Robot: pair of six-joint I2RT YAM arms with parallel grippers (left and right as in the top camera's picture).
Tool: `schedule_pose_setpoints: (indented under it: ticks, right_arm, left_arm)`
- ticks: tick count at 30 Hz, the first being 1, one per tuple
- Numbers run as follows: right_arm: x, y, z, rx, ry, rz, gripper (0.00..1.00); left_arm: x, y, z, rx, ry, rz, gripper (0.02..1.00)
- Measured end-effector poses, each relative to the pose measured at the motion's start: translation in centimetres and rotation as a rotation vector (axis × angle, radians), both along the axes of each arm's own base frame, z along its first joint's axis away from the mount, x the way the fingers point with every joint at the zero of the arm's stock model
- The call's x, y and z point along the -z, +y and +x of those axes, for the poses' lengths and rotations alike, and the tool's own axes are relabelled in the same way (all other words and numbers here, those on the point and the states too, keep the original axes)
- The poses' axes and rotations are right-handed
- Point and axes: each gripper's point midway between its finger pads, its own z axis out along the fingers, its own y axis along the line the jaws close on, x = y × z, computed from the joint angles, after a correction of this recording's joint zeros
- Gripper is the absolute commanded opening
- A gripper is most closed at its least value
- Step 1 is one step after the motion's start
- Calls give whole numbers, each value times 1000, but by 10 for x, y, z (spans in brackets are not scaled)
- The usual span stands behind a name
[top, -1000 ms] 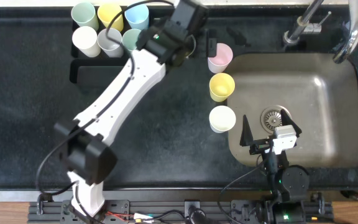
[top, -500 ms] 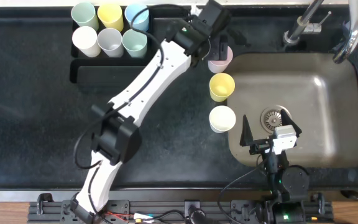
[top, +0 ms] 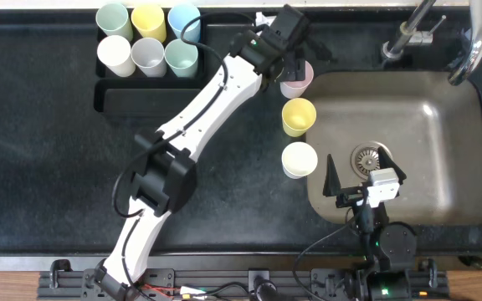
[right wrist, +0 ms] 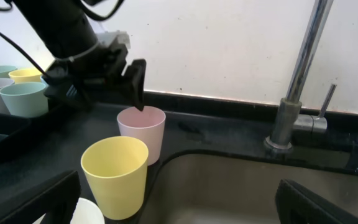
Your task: Store Cups
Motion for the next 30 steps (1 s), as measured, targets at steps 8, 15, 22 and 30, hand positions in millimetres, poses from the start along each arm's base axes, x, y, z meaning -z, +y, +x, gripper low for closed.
schedule_pose_setpoints:
  ticks: [8,15,22,30]
  right_arm:
    - [0,0,0,0,1,0,996]
    - [0,0,0,0,0,0,996]
    - [0,0,0,0,0,0,993]
    - [0,0,0,0,0,0,996]
  left_arm:
    - [29,-2,4,-14,30,16,807]
    - [36,-5,10,-20,14,13,424]
    - [33,-7,11,-20,7,0,36]
    - [31,-8,12,-10,11,-13,34]
